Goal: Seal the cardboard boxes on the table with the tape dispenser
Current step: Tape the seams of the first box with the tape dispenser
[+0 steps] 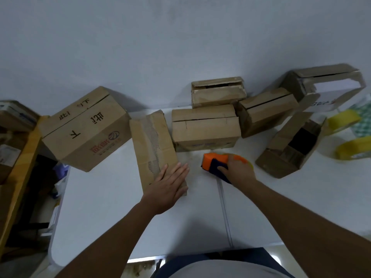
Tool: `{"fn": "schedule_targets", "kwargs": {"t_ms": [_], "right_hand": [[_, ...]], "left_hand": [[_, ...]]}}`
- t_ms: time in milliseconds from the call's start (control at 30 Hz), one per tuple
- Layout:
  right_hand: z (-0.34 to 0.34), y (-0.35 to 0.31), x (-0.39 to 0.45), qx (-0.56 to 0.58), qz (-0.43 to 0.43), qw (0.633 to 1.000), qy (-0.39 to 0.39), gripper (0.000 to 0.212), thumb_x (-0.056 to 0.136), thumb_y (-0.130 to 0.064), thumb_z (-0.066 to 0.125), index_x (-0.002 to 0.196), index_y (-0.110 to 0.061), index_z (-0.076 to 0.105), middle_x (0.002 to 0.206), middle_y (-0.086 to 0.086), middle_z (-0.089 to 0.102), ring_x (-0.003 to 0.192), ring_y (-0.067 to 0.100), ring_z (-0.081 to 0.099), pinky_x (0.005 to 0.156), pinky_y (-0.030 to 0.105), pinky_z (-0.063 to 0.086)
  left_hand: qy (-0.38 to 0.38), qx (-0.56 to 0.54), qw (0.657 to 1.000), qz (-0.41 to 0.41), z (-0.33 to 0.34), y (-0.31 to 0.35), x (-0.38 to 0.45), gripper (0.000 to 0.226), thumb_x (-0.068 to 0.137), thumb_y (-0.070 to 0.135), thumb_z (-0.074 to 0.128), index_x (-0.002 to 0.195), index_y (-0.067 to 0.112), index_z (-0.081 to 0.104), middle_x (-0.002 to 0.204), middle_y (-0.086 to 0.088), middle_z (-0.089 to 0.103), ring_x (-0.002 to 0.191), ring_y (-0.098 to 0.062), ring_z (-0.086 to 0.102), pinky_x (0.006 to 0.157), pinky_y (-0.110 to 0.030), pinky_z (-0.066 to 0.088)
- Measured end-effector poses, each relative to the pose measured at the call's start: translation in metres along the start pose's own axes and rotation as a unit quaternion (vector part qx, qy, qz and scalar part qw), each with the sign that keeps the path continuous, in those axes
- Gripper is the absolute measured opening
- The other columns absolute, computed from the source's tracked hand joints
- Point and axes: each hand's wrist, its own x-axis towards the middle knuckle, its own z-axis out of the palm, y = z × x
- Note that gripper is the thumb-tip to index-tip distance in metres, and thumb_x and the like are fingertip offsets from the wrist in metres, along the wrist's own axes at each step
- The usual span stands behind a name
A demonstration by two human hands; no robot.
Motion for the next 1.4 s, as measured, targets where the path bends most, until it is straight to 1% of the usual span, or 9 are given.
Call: {"fn": "schedule_targets", "kwargs": {"t_ms": [100, 267, 400, 467, 733, 933, 1100, 1233, 1400], "right_hand": [[0.020, -0.003, -0.011, 0.074, 0.034, 0.994, -0.070, 0.040, 0.097, -0.045, 0.049, 0.115, -0.011, 0.041, 0.093, 0.008, 0.056, 0.080, 0.021, 0.057, 0.074, 0.035, 0.049], [0.032, -0.025, -0.029, 0.267, -0.017, 0.959, 0.097, 0.028, 0.096, -0.020, 0.055, 0.121, -0.008, 0.055, 0.112, 0.009, 0.060, 0.095, 0.020, 0.056, 0.084, 0.034, 0.047], [0.031, -0.062, -0.048, 0.641, 0.138, 0.732, -0.186, 0.028, 0.104, -0.028, 0.044, 0.122, -0.009, 0.053, 0.112, 0.010, 0.065, 0.098, 0.022, 0.064, 0.091, 0.039, 0.053], [0.033, -0.066, -0.050, 0.676, 0.172, 0.687, -0.204, 0.028, 0.103, -0.029, 0.047, 0.114, -0.006, 0.057, 0.108, 0.012, 0.067, 0.101, 0.026, 0.065, 0.091, 0.036, 0.053], [0.045, -0.060, -0.060, 0.631, 0.100, 0.767, -0.062, 0.012, 0.096, -0.013, 0.059, 0.088, -0.005, 0.063, 0.076, 0.004, 0.064, 0.066, 0.009, 0.056, 0.061, 0.017, 0.048], [0.050, -0.062, -0.061, 0.636, 0.097, 0.763, -0.056, 0.014, 0.096, -0.018, 0.059, 0.092, -0.006, 0.063, 0.080, 0.004, 0.065, 0.073, 0.014, 0.058, 0.068, 0.025, 0.047], [0.050, -0.062, -0.061, 0.648, 0.081, 0.757, -0.035, 0.017, 0.096, -0.017, 0.059, 0.096, 0.000, 0.063, 0.080, 0.003, 0.065, 0.073, 0.013, 0.057, 0.069, 0.025, 0.046], [0.053, -0.061, -0.062, 0.656, 0.070, 0.751, -0.007, 0.014, 0.095, -0.019, 0.060, 0.090, -0.006, 0.063, 0.083, 0.003, 0.066, 0.079, 0.012, 0.058, 0.072, 0.024, 0.045], [0.058, -0.060, -0.063, 0.657, 0.051, 0.752, -0.001, 0.014, 0.095, -0.020, 0.060, 0.084, -0.011, 0.063, 0.087, -0.001, 0.068, 0.088, 0.009, 0.058, 0.080, 0.027, 0.043]], "left_hand": [[-0.007, 0.003, 1.000, -0.001, -0.003, 0.002, 0.000, 0.067, 0.100, 0.056, -0.004, 0.158, 0.023, -0.001, 0.165, 0.008, -0.004, 0.150, -0.007, -0.015, 0.124, -0.043, -0.004], [-0.019, 0.006, 1.000, -0.007, -0.003, 0.001, 0.000, 0.064, 0.102, 0.054, 0.002, 0.158, 0.023, -0.003, 0.165, 0.009, -0.007, 0.149, -0.006, -0.019, 0.123, -0.042, -0.008], [-0.026, 0.011, 1.000, -0.007, -0.004, 0.003, 0.000, 0.065, 0.100, 0.056, -0.003, 0.158, 0.025, -0.007, 0.165, 0.010, -0.011, 0.149, -0.007, -0.020, 0.123, -0.043, -0.008], [-0.025, 0.012, 1.000, -0.009, -0.004, 0.003, 0.000, 0.064, 0.101, 0.056, -0.002, 0.157, 0.026, -0.007, 0.164, 0.010, -0.011, 0.148, -0.006, -0.021, 0.123, -0.043, -0.008], [-0.015, -0.009, 1.000, -0.002, -0.004, 0.002, -0.001, 0.064, 0.100, 0.057, -0.003, 0.157, 0.027, -0.006, 0.164, 0.011, -0.011, 0.148, -0.004, -0.020, 0.123, -0.042, -0.008], [0.058, -0.101, 0.993, 0.015, -0.026, -0.009, -0.008, 0.055, 0.106, 0.045, 0.014, 0.155, 0.023, 0.027, 0.164, 0.009, 0.005, 0.151, -0.003, -0.004, 0.123, -0.032, -0.005], [0.013, -0.010, 1.000, 0.004, -0.007, -0.010, -0.032, 0.063, 0.103, 0.054, 0.017, 0.158, 0.025, 0.008, 0.164, 0.011, -0.001, 0.151, -0.006, -0.006, 0.124, -0.036, -0.001], [0.069, 0.082, 0.994, 0.017, 0.006, -0.011, -0.031, 0.062, 0.102, 0.045, 0.031, 0.156, 0.014, 0.024, 0.162, -0.002, 0.024, 0.149, -0.020, 0.022, 0.119, -0.044, 0.028], [0.075, 0.095, 0.993, 0.016, 0.012, -0.013, -0.032, 0.076, 0.094, 0.042, 0.057, 0.156, 0.015, 0.023, 0.163, -0.002, 0.022, 0.150, -0.021, 0.021, 0.120, -0.044, 0.025]]}}
